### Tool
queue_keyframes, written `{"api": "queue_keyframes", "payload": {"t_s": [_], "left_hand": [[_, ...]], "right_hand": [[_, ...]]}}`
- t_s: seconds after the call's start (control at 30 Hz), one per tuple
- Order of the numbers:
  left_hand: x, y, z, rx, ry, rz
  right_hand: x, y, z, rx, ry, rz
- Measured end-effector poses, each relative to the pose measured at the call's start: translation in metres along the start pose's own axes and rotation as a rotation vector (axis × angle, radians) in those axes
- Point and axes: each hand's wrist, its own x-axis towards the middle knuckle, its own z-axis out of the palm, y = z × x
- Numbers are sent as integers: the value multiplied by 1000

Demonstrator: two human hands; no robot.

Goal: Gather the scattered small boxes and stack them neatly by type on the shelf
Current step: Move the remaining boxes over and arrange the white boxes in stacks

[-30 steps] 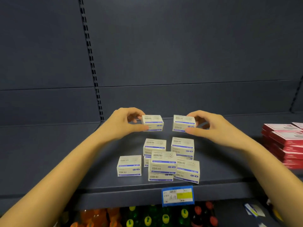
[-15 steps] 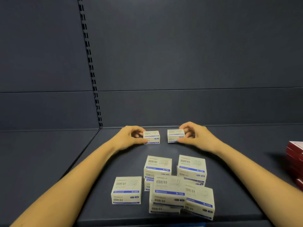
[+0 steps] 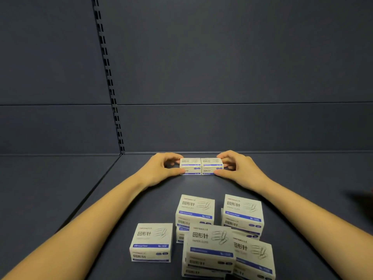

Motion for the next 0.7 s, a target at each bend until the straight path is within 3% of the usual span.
{"api": "queue_keyframes", "payload": {"t_s": [0.17, 0.27, 0.33, 0.4, 0.53, 0.7], "left_hand": [[0, 0, 0, 23, 5, -48], [-5, 9, -4, 50, 119, -59], [-16, 21, -12, -54, 142, -7], [-32, 34, -22, -167, 29, 66], [-58, 54, -32, -170, -289, 151], [-68, 65, -30, -60, -482, 182]], "right_hand": [[-1, -1, -1, -53, -17, 20], [-7, -9, -4, -108, 26, 15], [-13, -17, -11, -101, 74, -34], [-22, -27, -21, -63, 78, -89], [-52, -53, -41, 23, 2, -172], [-94, -68, -57, -15, -136, -211]]}}
